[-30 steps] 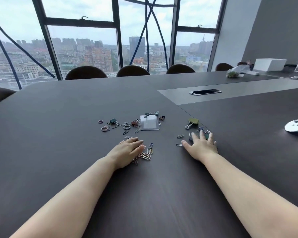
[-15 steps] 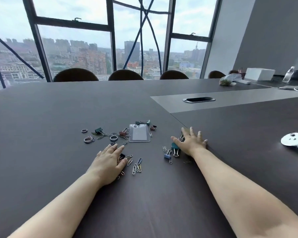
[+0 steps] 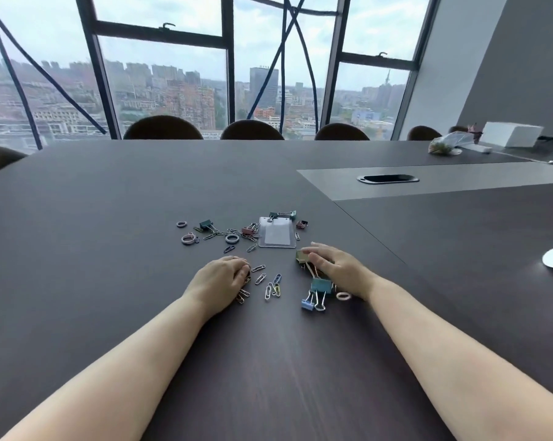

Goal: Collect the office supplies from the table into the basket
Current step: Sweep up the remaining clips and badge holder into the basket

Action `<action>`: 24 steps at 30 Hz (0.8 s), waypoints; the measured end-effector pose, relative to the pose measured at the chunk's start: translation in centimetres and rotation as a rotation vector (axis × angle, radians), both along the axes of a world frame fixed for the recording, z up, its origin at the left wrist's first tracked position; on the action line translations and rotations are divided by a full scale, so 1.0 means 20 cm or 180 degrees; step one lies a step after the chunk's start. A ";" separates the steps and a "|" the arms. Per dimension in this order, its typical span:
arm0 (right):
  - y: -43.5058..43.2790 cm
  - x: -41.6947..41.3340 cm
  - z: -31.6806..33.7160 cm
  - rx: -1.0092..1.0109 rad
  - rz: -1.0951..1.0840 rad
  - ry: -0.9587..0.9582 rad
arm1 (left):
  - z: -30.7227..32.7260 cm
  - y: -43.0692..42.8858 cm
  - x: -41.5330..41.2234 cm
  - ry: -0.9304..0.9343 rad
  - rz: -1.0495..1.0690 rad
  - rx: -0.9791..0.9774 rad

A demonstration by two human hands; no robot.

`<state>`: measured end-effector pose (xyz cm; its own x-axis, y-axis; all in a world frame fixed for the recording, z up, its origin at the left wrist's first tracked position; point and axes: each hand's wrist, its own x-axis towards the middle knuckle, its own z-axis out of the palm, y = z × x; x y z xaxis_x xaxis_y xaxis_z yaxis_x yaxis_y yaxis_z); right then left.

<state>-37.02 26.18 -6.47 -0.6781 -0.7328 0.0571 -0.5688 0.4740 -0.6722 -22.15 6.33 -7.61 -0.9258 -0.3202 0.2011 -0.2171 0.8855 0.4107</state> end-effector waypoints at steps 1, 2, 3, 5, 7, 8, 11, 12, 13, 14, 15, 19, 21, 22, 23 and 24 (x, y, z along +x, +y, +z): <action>0.03 0.03 0.02 -0.0180 -0.0073 -0.0012 | 0.00 0.00 0.01 0.0071 0.0007 0.0022; 0.07 0.06 0.03 -0.0259 -0.0180 0.0048 | 0.01 0.00 0.02 0.0125 0.0003 0.0071; 0.11 0.08 0.04 -0.0172 -0.0260 0.0153 | 0.01 -0.01 0.04 0.0139 -0.0031 0.0141; 0.17 0.14 0.03 0.0445 -0.0157 0.0354 | 0.01 0.01 0.06 -0.0122 -0.0240 0.0249; 0.18 0.21 -0.01 0.1148 0.0094 0.0536 | 0.00 0.04 0.07 -0.0602 -0.0482 -0.0067; 0.16 0.23 -0.04 0.1341 0.0146 0.0644 | -0.01 0.06 0.06 -0.0837 -0.0517 -0.0334; 0.04 0.21 -0.07 0.1310 -0.0005 0.0842 | -0.02 0.06 0.00 -0.0893 -0.0340 -0.0564; -0.01 0.19 -0.07 0.1296 -0.0086 0.0859 | -0.02 0.05 -0.02 -0.0746 -0.0255 -0.0596; -0.05 0.16 -0.06 0.1305 -0.0161 0.0866 | -0.02 0.04 -0.02 -0.0591 -0.0165 -0.0621; -0.09 0.14 -0.06 0.1298 -0.0228 0.0889 | -0.02 0.04 -0.02 -0.0457 -0.0095 -0.0622; -0.12 0.13 -0.06 0.1237 -0.0294 0.0946 | -0.02 0.04 -0.02 -0.0364 -0.0045 -0.0593; -0.17 0.13 -0.06 0.0777 -0.0420 0.1188 | -0.02 0.05 0.00 -0.0197 0.0095 -0.0392; -0.16 0.14 -0.06 0.0784 -0.0440 0.1234 | -0.02 0.06 0.00 -0.0155 0.0149 -0.0388; -0.16 0.14 -0.07 0.0774 -0.0466 0.1238 | -0.01 0.06 0.01 -0.0134 0.0166 -0.0456; -0.16 0.14 -0.07 0.0749 -0.0497 0.1235 | -0.01 0.07 0.01 -0.0120 0.0174 -0.0549; -0.16 0.14 -0.07 0.0727 -0.0524 0.1233 | -0.01 0.08 0.02 -0.0118 0.0172 -0.0630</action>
<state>-34.21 23.04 -7.80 -0.7467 -0.6407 0.1787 -0.6619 0.6896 -0.2937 -21.84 7.91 -7.80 -0.9162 -0.3273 0.2312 -0.2783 0.9348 0.2207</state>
